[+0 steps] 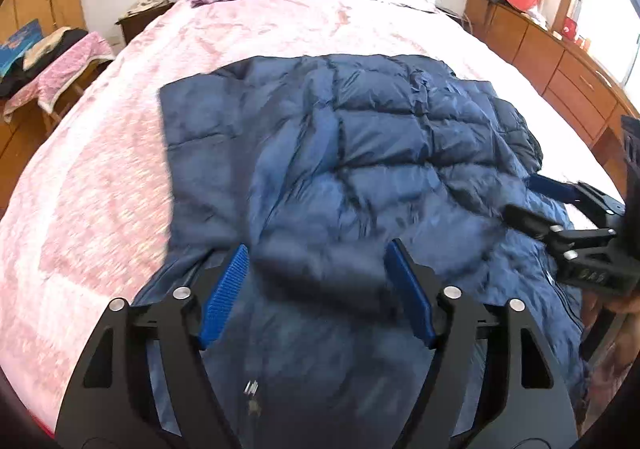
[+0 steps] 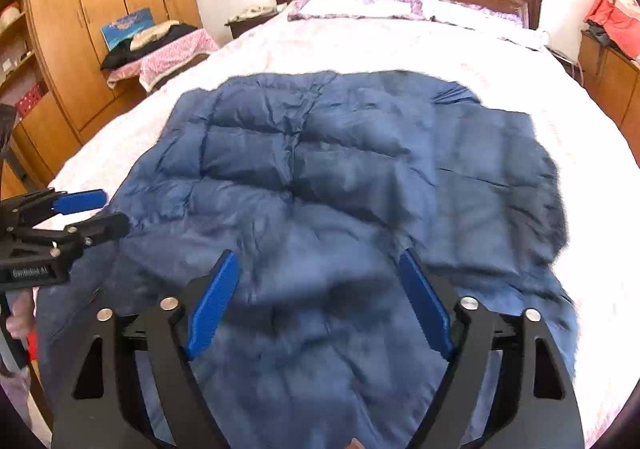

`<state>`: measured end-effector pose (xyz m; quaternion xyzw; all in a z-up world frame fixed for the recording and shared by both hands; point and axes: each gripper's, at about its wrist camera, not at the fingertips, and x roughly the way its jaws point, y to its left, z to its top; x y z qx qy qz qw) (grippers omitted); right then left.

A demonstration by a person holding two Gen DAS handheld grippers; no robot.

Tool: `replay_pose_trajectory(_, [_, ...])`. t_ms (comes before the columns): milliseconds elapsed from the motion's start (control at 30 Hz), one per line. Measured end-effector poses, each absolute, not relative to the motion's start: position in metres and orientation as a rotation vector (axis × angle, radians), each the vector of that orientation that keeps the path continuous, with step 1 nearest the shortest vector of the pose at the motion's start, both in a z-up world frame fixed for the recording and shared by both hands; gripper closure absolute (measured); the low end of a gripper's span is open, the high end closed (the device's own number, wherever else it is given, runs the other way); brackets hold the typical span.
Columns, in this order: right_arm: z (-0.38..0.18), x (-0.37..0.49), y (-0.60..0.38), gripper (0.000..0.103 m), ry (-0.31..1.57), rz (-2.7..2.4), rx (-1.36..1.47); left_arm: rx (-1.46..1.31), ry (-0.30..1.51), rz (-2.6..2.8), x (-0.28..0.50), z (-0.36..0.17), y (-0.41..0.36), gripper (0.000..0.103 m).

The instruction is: Fold large clothes

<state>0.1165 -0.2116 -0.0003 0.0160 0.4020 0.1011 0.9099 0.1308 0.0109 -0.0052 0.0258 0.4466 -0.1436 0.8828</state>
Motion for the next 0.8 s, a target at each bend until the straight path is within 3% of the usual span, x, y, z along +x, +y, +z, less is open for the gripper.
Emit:
replay_pose_trajectory(267, [0.003, 0.028, -0.258, 0.021, 0.833, 0.117, 0.062, 0.035, 0.931, -0.256, 0.068, 0.003, 0.055, 0.031])
replay_pose_trajectory(800, [-0.032, -0.088, -0.356, 0.018, 0.897, -0.150, 0.188, -0.069, 1.074, -0.066, -0.015, -0.033, 0.158, 0.031])
